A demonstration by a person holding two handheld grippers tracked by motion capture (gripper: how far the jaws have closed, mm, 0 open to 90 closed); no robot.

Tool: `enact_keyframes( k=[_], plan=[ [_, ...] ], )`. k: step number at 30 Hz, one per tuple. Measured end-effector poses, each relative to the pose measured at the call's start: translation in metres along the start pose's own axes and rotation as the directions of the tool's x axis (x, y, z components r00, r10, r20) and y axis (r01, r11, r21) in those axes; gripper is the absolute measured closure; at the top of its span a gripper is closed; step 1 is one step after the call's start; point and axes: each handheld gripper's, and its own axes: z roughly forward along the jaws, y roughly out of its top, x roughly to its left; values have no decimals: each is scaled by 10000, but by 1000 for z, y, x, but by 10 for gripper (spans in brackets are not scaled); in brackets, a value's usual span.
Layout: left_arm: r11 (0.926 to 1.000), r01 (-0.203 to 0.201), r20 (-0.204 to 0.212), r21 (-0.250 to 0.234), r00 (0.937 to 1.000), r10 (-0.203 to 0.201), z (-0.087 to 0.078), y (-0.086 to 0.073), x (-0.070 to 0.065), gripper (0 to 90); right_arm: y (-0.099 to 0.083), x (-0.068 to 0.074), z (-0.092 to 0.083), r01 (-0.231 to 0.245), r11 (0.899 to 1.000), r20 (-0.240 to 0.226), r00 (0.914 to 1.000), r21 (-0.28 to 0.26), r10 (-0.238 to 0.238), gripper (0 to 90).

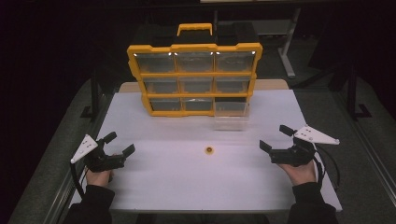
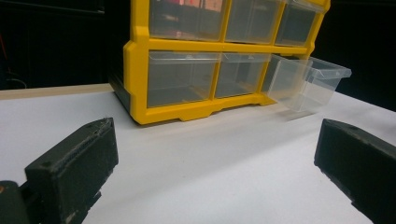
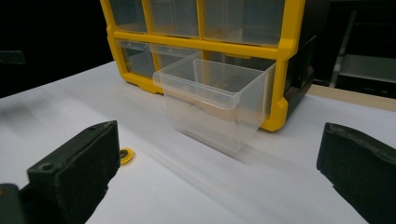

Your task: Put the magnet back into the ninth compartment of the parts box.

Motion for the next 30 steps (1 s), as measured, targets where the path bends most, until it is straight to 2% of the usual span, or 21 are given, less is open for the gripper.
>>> enact_keyframes(
  k=[9, 12, 18, 30],
  plan=[
    [9999, -148, -67, -11, 9999, 148, 1, 0, -1, 0, -1, 0, -1, -284, 9996, -109, 9995, -80, 283, 0],
    [9998, -175, -68, 10, 9998, 175, 2, 0, -1, 0, -3, -1, -2, -318, 9994, -51, 9995, 99, 319, 0],
    [9998, -84, -116, -179, 9999, 82, 1, 1, 0, 0, -6, 0, 1, -237, 9989, -128, 9996, 407, 242, 0],
    [9999, -45, -100, -148, 9999, 43, 1, 0, 0, 0, -2, 4, 8, 89, 9972, -364, 9993, 746, -62, 0]
  ],
)
